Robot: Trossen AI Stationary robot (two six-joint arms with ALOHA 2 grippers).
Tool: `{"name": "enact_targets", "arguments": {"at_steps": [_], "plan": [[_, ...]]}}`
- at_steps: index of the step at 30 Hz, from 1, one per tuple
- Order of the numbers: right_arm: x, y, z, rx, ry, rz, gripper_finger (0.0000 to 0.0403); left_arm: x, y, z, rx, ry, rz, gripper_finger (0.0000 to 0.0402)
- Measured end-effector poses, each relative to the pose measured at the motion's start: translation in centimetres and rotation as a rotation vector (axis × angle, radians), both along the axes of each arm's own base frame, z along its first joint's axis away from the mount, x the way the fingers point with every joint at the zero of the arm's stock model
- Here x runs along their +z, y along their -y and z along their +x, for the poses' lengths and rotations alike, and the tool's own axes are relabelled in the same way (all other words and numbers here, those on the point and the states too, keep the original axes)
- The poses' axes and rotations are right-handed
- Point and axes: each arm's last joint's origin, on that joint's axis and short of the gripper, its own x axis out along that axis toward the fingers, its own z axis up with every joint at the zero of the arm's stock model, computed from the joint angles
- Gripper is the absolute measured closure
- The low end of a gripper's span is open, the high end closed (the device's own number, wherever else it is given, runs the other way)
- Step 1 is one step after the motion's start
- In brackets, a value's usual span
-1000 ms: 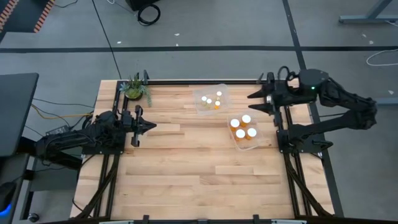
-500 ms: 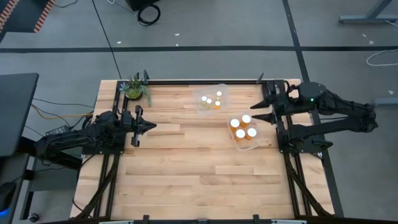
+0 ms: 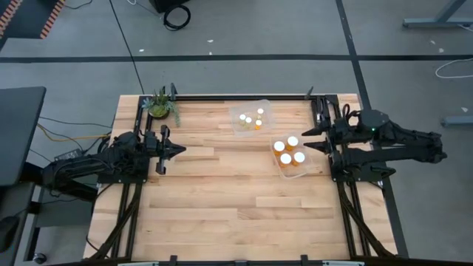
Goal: Pick and place medicine bottles into bin by pill shape (circle, oval)
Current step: Return to Home Position
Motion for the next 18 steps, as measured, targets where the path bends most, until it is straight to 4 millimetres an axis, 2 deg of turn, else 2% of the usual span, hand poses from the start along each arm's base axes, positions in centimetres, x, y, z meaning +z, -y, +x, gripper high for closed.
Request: {"name": "enact_targets", "arguments": {"at_steps": [8,18], "plan": [[-2.5,0.0,0.3,0.004,0.026,-0.002,0.0235,0.0,0.0,0.0,0.0,-0.002,-0.001,0.0378],[-5.0,0.0,1.3,0.034,0.083,-0.004,0.0235,-0.2,0.0,0.0,0.0,-0.015,-0.005,0.0388]]}}
